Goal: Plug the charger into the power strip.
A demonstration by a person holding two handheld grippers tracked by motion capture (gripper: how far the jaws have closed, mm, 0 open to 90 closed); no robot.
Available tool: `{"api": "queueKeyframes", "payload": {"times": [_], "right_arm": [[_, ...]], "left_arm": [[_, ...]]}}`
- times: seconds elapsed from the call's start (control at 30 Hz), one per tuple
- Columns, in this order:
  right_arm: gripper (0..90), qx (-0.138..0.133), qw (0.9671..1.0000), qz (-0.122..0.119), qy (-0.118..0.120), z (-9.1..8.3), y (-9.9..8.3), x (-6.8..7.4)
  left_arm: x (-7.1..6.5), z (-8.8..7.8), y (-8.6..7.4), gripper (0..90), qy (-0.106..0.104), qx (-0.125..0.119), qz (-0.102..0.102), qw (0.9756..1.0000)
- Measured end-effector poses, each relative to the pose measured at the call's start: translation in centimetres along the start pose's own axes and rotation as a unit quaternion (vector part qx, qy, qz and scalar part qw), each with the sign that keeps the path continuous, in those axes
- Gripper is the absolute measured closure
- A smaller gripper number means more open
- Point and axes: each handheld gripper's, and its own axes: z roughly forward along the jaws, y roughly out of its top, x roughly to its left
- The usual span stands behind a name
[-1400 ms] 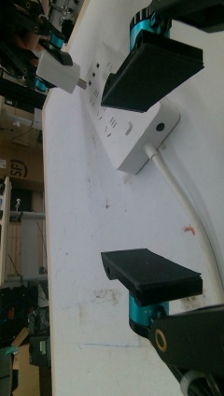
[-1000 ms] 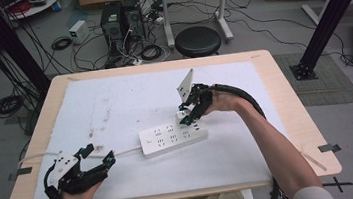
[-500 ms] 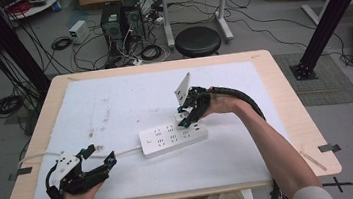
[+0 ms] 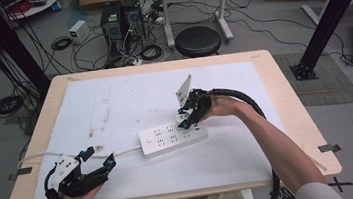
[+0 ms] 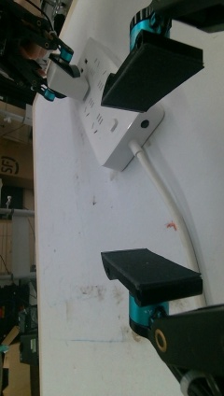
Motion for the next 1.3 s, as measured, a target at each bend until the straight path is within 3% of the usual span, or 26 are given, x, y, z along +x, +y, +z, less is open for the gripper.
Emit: {"api": "queueKeyframes", "payload": {"times": [0.23, 0.27, 0.37, 0.6, 0.7, 0.9, 1.1, 1.3], "right_arm": [[64.0, -0.009, 0.9999, 0.002, -0.006, 0.1, -0.3, 0.3], [64.0, -0.008, 0.9998, -0.012, -0.017, 0.1, -0.2, 0.6], [64.0, -0.008, 0.9995, -0.019, -0.023, 0.2, -0.2, 0.8], [64.0, -0.012, 0.9998, -0.011, -0.013, 0.2, -0.3, 0.4], [63.9, -0.019, 0.9997, 0.01, 0.008, 0.3, -0.5, -0.3], [63.9, 0.0, 1.0, 0.004, 0.008, 0.4, 0.1, -0.3], [63.9, 0.011, 0.9998, -0.015, -0.009, 0.5, 0.3, 0.4], [63.9, -0.006, 1.0, 0.003, 0.006, 0.7, -0.2, -0.2]], "left_arm": [[0.1, 0.1, 0.0, 21.8, 0.0, 0.004, 0.002, 1.0], [0.1, 0.1, 0.0, 21.8, -0.001, 0.004, 0.002, 1.0], [0.1, 0.2, -0.1, 21.8, 0.001, 0.004, 0.002, 1.0], [0.0, 0.4, -0.1, 21.8, 0.0, 0.005, 0.003, 1.0], [0.1, 0.3, -0.2, 21.8, 0.0, 0.006, 0.002, 1.0], [0.2, 0.1, -0.3, 21.8, 0.003, 0.004, 0.001, 1.0], [0.3, 0.1, -0.4, 21.8, 0.003, 0.005, -0.001, 1.0], [0.2, 0.1, -0.2, 21.8, 0.004, 0.002, 0.0, 1.0]]}}
